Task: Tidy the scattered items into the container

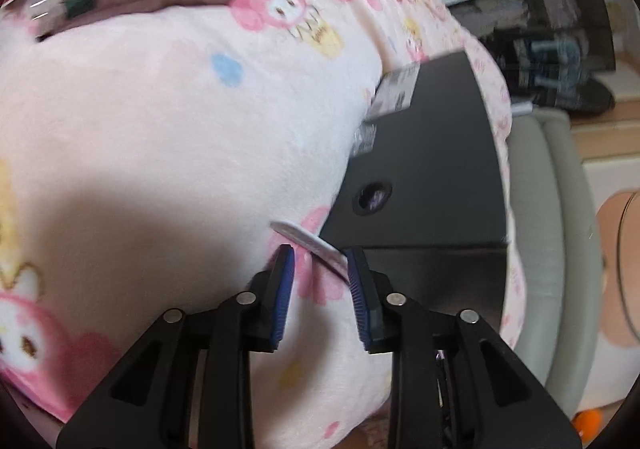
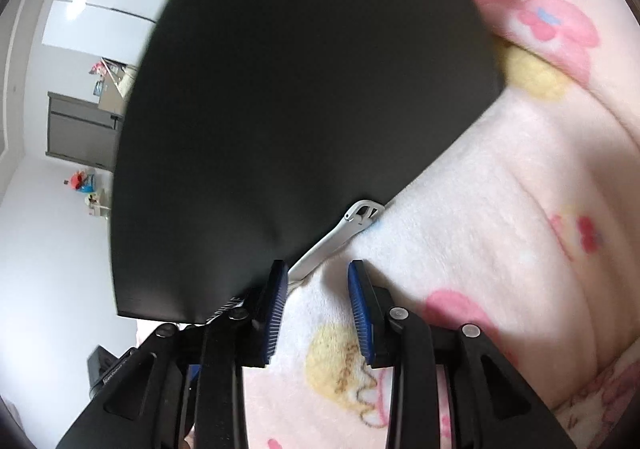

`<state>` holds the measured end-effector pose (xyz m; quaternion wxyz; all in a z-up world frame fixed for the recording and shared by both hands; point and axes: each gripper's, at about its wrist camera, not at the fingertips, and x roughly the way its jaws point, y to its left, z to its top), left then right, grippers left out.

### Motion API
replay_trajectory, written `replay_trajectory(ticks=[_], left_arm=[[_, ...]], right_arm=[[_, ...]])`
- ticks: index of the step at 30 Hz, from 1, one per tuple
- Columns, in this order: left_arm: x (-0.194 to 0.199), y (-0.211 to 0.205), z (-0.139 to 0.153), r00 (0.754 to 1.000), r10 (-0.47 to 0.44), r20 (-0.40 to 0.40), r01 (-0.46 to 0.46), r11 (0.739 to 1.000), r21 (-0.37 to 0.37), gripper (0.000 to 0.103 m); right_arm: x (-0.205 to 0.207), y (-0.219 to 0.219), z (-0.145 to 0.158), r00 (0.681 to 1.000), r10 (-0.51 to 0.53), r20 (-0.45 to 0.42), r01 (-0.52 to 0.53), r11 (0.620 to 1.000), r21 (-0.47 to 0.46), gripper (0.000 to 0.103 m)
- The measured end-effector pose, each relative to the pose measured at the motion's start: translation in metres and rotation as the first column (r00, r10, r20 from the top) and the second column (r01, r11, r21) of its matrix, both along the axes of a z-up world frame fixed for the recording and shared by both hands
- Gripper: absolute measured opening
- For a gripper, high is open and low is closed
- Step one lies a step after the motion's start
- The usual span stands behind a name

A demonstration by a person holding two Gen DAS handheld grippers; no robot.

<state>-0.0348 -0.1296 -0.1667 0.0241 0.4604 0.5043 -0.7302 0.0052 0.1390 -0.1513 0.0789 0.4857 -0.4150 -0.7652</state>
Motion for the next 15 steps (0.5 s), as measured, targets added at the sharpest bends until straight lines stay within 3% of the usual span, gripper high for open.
replay_trajectory(ticks=[1, 4, 7, 11, 15], left_arm=[[0.002, -0.003, 0.001, 1.0, 0.022, -0.016, -0.022, 1.0, 0.004, 0.039], [0.003, -0.006, 0.002, 0.999, 0.046, -0.021, -0.047, 0.999, -0.004, 0.039], [-0.004, 0.002, 0.001, 1.0, 0.007, 0.023, -0.005, 0.997, -0.071, 0.039], [-0.006, 0.015, 0.007, 0.995, -0.056, 0.086, 0.073, 0.975, -0.209, 0.03], [0.0, 0.02, 0.014, 0.992, -0.087, 0.097, 0.109, 0.961, -0.254, 0.028]], right_arm=[[0.002, 0.001, 0.002, 1.0, -0.012, -0.01, 0.012, 1.0, -0.003, 0.031], [0.005, 0.008, 0.001, 0.999, -0.047, -0.019, 0.046, 0.998, -0.044, 0.033], [0.007, 0.015, -0.003, 0.996, -0.089, 0.0, 0.088, 0.993, -0.074, 0.033], [0.005, 0.003, -0.001, 0.999, -0.036, 0.017, 0.036, 0.999, 0.006, 0.033], [0.01, -0.007, 0.008, 0.999, 0.036, 0.031, -0.038, 0.997, 0.066, 0.035]])
